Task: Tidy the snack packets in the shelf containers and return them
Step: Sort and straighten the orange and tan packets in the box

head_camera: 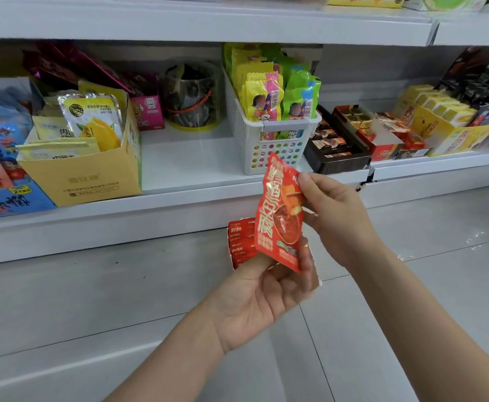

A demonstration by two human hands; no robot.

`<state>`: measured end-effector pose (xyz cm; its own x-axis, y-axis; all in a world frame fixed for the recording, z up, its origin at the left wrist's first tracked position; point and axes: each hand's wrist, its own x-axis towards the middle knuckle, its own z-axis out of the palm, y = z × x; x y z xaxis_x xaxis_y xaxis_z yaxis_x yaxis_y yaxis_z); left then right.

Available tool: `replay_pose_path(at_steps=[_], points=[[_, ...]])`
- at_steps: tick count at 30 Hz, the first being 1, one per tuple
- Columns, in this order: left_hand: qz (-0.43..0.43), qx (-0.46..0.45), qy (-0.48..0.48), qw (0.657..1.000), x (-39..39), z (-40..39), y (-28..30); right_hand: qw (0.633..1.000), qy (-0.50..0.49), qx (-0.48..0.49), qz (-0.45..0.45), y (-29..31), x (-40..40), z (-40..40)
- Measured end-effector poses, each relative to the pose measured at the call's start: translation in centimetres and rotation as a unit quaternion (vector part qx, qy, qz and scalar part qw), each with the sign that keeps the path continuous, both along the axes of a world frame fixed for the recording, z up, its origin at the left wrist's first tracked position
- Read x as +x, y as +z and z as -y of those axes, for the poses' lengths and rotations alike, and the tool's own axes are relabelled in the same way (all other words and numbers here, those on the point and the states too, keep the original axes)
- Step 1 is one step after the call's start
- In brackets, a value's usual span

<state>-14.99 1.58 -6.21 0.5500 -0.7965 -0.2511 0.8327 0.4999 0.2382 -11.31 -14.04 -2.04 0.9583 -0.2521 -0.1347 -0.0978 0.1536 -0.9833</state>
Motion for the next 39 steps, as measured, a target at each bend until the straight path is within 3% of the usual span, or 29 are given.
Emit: replay_pose_path(at_steps=[3,8,13,16,29,34,39], points=[[-0.013,0.033,0.062,0.997,0.6,0.0,0.3,0.998,0.039,0.046,-0.004,-0.1,-0.3,0.1],[0.107,0.204,0.158,0.96,1.7,-0.4,0.8,0.979,0.083,0.178,-0.061,0.7,-0.9,1.5],[0.253,0.332,0.165,0.894,1.8,-1.0,0.8,0.995,0.078,0.051,-0.039,0.9,-1.0,1.5],[0.271,0.357,0.147,0.882,1.4,-1.1,0.6,0.999,0.035,0.024,-0.03,0.8,-1.0,1.3],[0.234,0.2,0.085,0.948,1.7,-2.3,0.2,0.999,-0.033,-0.01,-0.038,1.0,-0.8,1.7],[0.189,0.21,0.097,0.954,1.7,-2.4,-0.9,0.998,-0.05,-0.019,-0.032,1.0,-0.7,1.9],[0.072,0.224,0.1,0.967,1.3,-1.5,-1.0,0.999,-0.027,0.0,-0.035,0.9,-1.0,1.8]])
